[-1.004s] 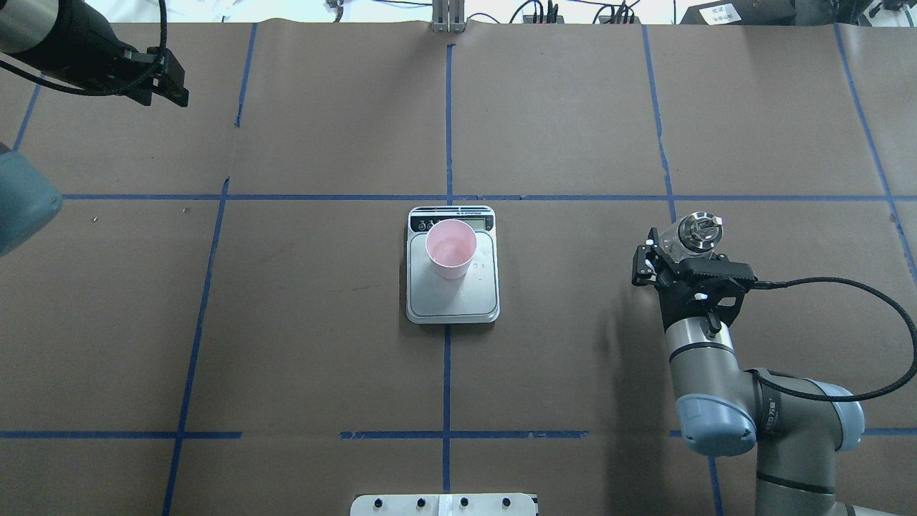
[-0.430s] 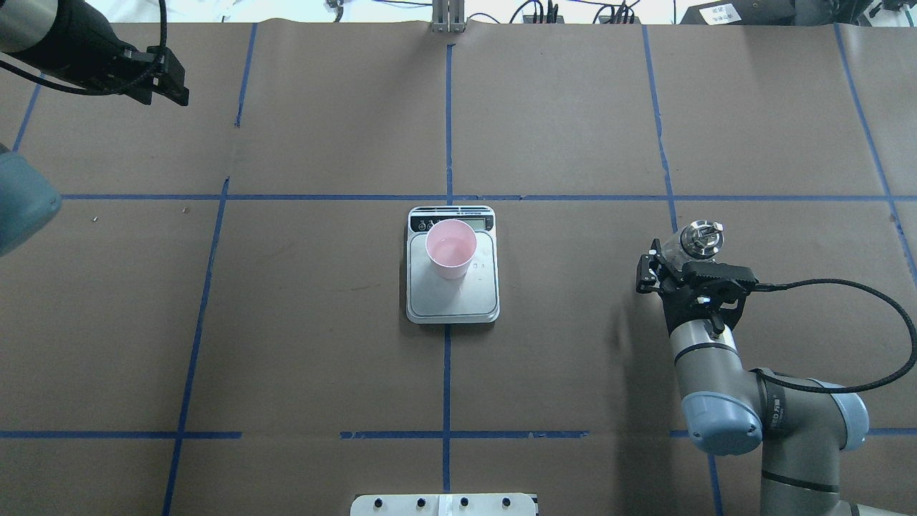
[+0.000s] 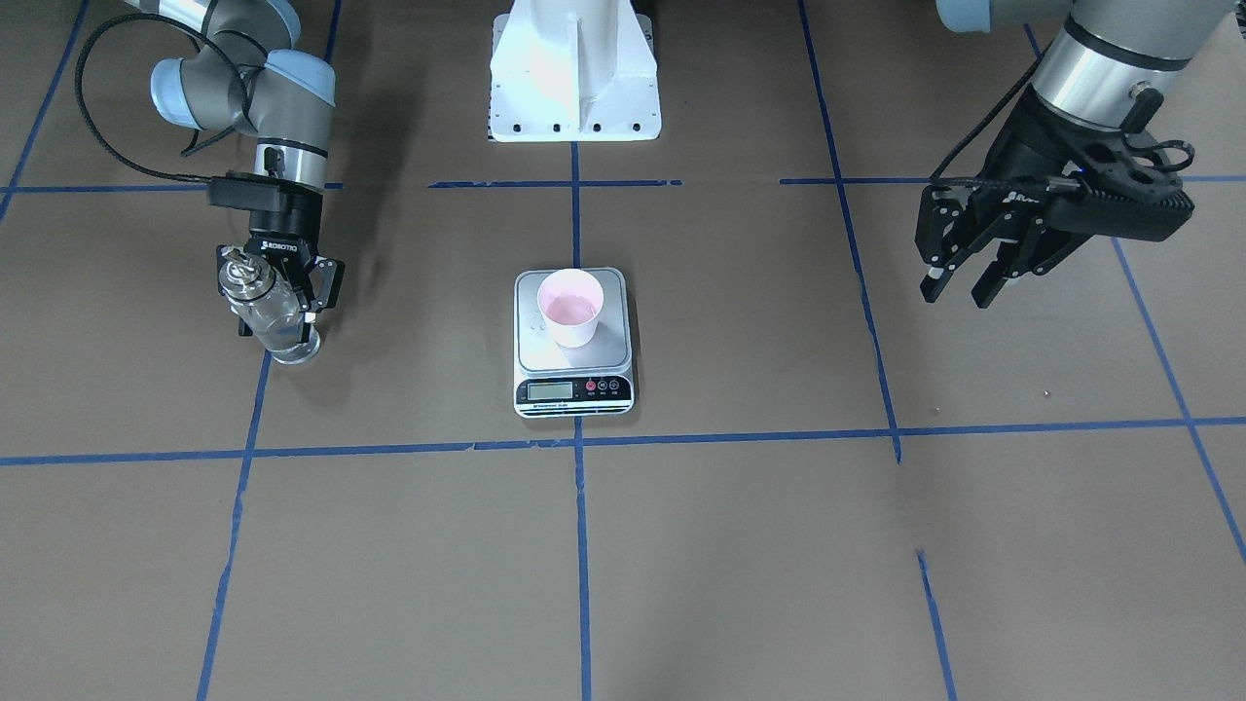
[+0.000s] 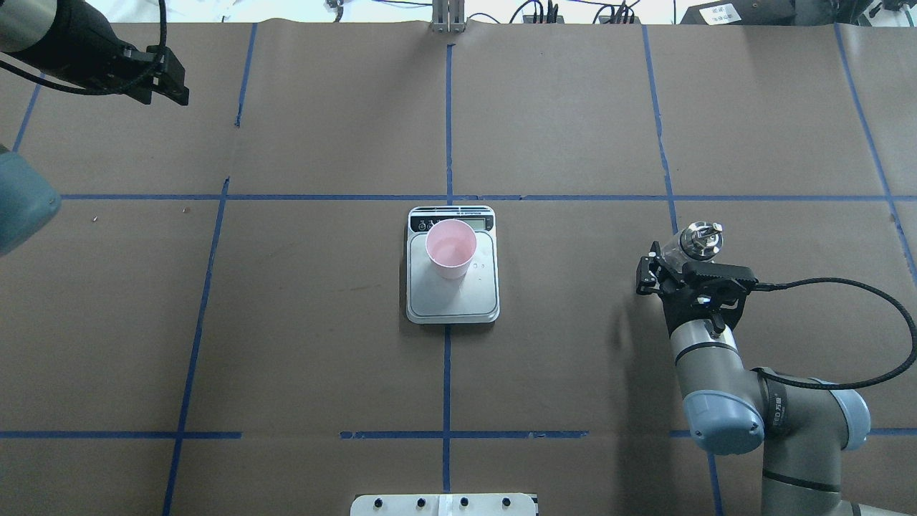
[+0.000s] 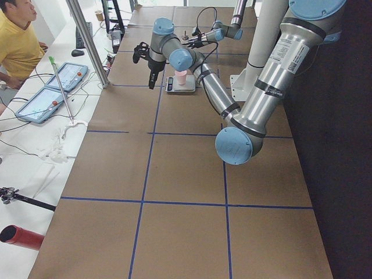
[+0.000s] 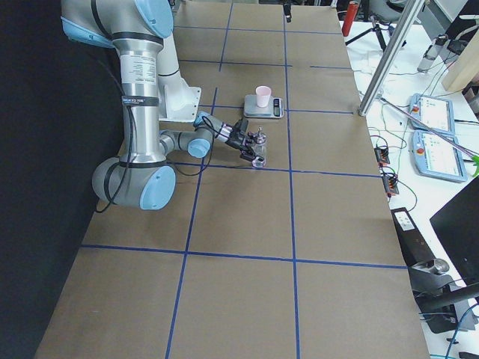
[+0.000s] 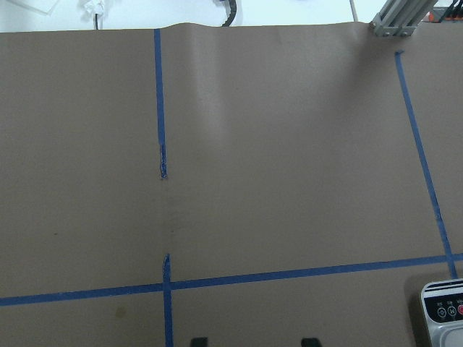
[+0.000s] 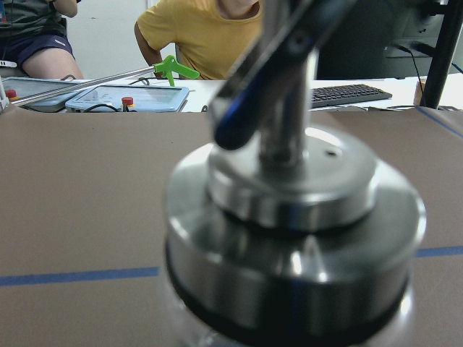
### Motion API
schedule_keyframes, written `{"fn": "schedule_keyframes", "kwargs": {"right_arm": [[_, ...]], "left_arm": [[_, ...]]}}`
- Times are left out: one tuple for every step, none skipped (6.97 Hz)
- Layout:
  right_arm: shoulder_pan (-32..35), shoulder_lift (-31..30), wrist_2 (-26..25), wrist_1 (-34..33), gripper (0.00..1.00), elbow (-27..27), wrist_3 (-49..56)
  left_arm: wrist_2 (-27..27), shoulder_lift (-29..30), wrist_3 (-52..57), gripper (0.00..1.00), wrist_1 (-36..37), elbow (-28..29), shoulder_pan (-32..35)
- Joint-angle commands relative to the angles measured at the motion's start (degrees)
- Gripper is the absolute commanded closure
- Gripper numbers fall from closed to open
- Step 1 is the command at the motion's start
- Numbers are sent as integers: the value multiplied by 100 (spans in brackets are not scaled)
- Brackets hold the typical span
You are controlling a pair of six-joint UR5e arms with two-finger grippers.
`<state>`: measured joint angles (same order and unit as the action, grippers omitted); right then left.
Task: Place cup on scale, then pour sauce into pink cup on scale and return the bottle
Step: 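Lower the bottle back to its spot with the right gripper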
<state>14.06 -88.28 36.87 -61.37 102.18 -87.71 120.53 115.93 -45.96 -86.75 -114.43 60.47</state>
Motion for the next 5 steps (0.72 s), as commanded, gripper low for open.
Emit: {"fn": "schedule_keyframes", "kwargs": {"right_arm": [[1,-5,31,-7,8,4,26],[1,-22,31,2,0,12,35],[1,-40,31,2,0,134,35],[1,-179,31,-7,0,266,35],[-8,-424,22,-7,0,476,35]], "left_arm": [[-3,0,0,47,0,-1,0],[-3,0,0,47,0,-1,0],[-3,0,0,47,0,-9,0],[-3,0,0,47,9,-53,0],[-3,0,0,47,9,-53,0]]}}
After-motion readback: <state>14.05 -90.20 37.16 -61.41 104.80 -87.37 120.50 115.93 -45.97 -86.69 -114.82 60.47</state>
